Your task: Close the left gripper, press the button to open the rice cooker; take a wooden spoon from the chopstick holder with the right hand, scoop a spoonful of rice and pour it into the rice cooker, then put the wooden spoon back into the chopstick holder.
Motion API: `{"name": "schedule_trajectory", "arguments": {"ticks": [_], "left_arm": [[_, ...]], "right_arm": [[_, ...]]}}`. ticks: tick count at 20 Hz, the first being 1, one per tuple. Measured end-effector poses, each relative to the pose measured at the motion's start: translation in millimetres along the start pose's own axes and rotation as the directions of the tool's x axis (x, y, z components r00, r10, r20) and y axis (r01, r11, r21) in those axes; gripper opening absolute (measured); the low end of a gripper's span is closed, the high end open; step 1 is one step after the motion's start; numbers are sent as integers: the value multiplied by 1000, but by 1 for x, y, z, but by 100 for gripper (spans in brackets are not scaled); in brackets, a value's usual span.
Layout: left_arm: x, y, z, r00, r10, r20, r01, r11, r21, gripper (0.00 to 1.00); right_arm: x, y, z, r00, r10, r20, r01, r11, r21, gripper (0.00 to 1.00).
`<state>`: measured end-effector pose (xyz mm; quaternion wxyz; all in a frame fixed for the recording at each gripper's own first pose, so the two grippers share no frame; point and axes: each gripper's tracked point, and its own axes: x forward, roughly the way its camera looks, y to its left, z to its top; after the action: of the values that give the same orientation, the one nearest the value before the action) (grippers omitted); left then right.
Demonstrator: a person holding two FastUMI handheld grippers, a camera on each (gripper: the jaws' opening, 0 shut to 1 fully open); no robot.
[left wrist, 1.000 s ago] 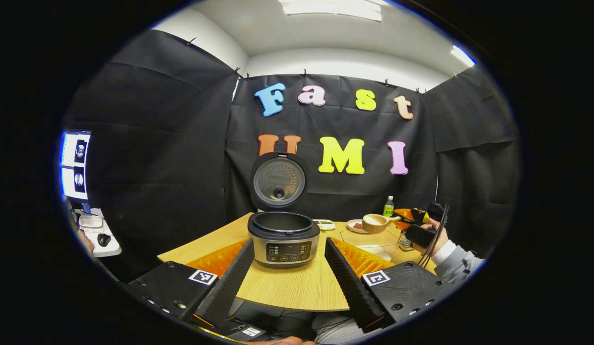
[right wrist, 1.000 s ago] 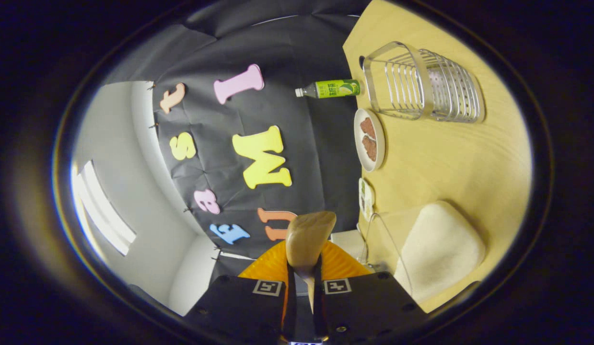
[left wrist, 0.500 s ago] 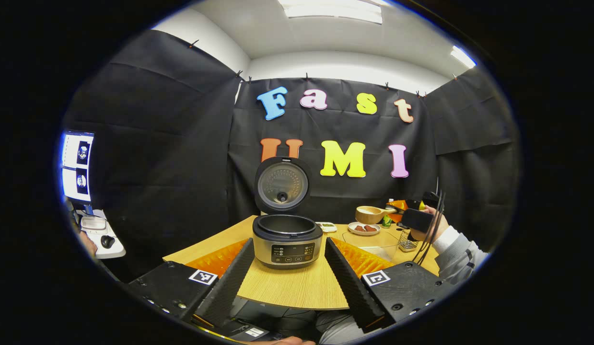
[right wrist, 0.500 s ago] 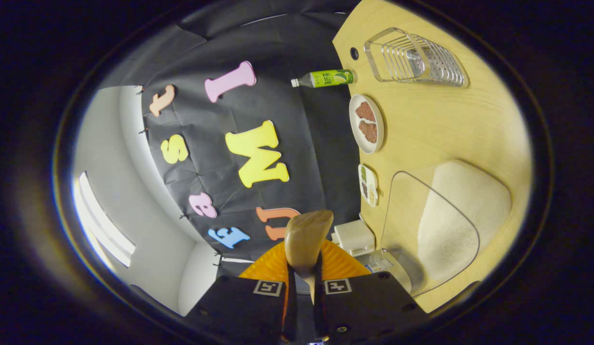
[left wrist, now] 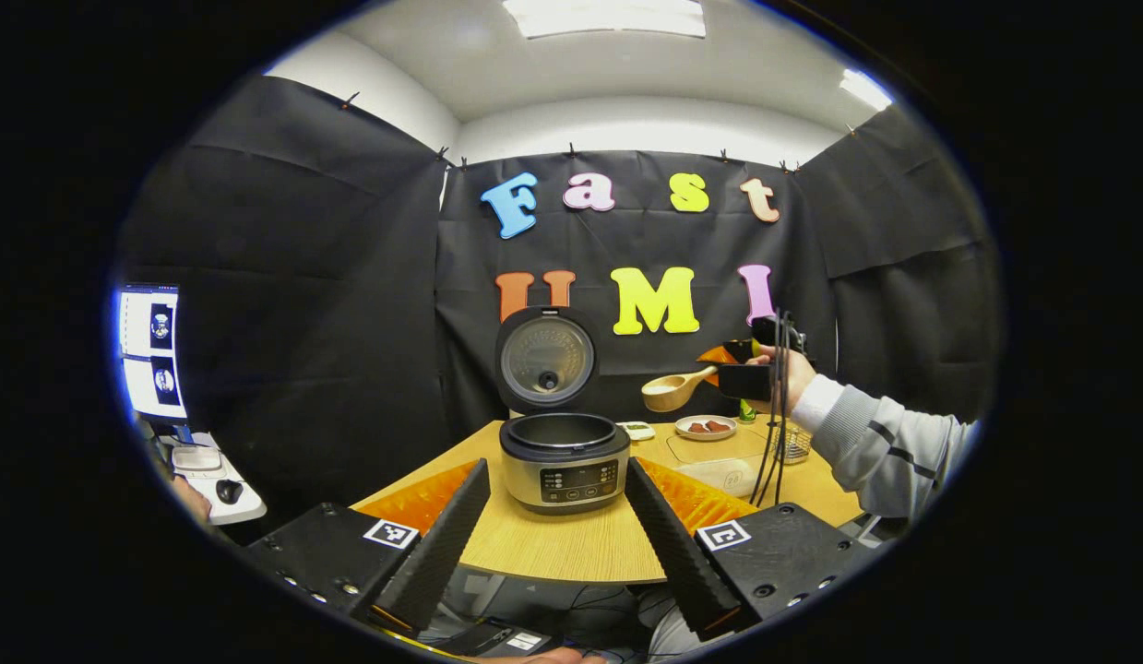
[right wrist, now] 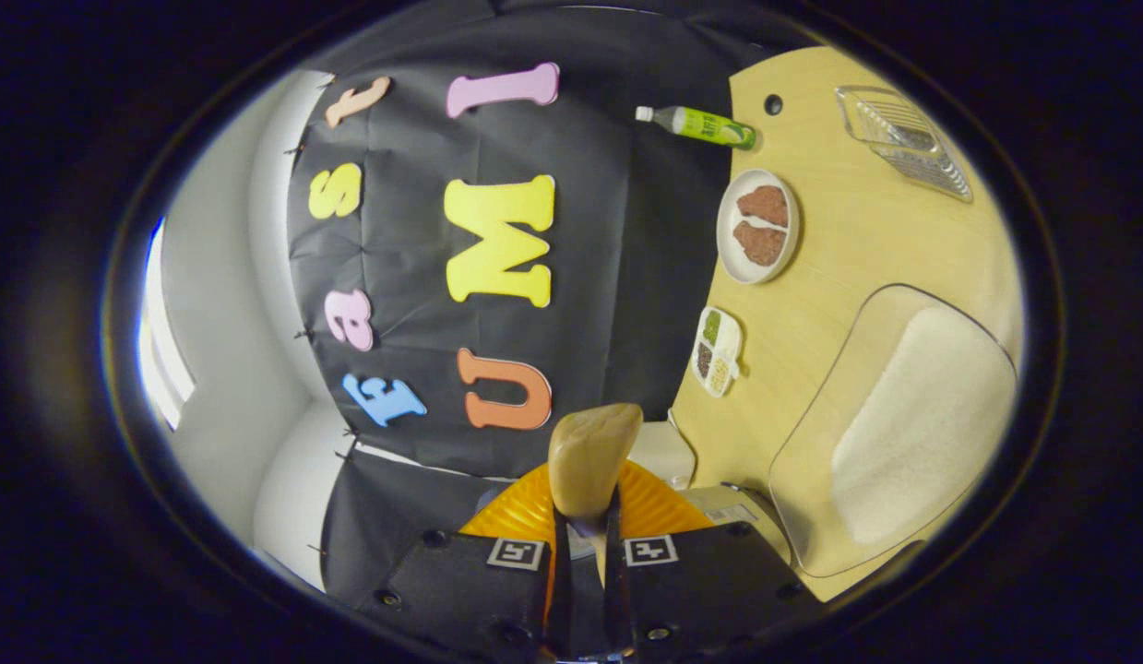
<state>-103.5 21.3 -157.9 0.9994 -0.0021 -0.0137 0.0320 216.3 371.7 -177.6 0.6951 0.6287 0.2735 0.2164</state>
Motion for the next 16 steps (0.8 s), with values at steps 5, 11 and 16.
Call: {"name": "schedule_trajectory", "arguments": {"ticks": [5,11,16], "left_arm": [[-20,21,-5,1000,23,0,-23,1000,-1,94],[-34,44,-14,997,79,4,-79,997,9,94],[-38,45,-12,997,73,11,-73,997,-10,94]], "right_arm": [[42,31,-34,999,-35,3,35,975,-220,18],[67,49,-81,1000,-6,-23,-6,879,-477,18],[75,38,-94,998,-58,5,48,777,-628,18]]}}
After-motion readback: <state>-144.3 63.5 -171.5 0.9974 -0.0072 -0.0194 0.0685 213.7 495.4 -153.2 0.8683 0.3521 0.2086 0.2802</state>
